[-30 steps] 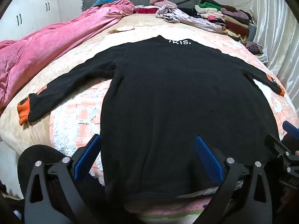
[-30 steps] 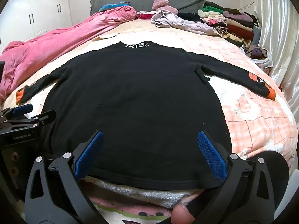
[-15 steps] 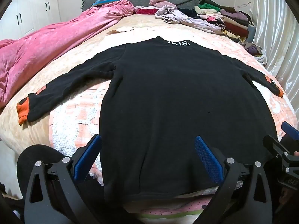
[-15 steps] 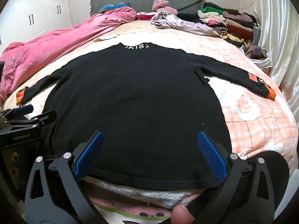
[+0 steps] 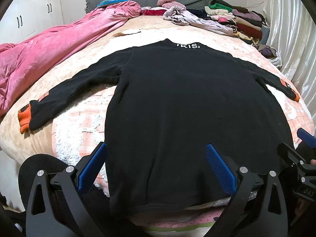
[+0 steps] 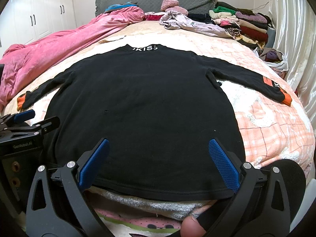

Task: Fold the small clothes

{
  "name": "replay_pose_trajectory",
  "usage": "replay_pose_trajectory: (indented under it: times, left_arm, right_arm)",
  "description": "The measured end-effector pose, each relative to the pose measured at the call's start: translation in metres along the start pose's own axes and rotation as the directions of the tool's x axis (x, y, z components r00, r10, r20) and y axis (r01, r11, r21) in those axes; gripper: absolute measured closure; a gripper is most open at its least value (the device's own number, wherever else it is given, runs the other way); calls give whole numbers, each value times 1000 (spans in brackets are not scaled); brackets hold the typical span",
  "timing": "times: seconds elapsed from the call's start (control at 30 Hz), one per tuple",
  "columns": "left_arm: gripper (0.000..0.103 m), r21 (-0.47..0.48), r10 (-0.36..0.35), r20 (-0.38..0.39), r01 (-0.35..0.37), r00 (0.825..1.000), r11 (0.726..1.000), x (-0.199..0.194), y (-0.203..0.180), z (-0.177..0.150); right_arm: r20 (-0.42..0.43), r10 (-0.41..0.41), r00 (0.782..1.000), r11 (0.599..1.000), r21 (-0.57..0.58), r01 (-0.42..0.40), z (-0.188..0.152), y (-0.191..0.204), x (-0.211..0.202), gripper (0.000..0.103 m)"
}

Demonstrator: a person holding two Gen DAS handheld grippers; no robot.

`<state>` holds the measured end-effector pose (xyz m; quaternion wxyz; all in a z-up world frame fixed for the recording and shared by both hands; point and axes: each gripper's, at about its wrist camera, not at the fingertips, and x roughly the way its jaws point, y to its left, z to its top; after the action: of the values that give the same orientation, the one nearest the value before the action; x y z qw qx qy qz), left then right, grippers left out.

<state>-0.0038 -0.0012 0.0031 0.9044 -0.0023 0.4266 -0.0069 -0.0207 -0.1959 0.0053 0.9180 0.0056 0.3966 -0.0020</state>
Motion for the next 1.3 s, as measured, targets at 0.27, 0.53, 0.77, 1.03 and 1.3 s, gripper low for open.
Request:
replay_pose_trajectory:
  times: [0.27,0.53,0.77,1.03,1.3]
  left_arm:
    - [4,0,0,0,0,1000,1000,1,0,0]
    - [4,1,3,2,-3,1000,1000,1,1,0]
    - [4,-1,3,5,-3,1000,1000,0,1,0]
    - [4,4,3,1,-3,1000,1000,0,1,0]
    - [4,2,0,-9,0,1000,1000,4,0,3]
  right_arm:
    - [-2,-1,1000,1000,0,1,0,2,1,8]
    - [-2,-1,1000,1000,-1,1,0,2,1,8]
    - [-2,-1,1000,1000,0,1,0,2,1,8]
    - [0,-2,1000,1000,3,2,1,3,1,8]
    - [-4,-11,1000,1000,2,11,2,-2,3,8]
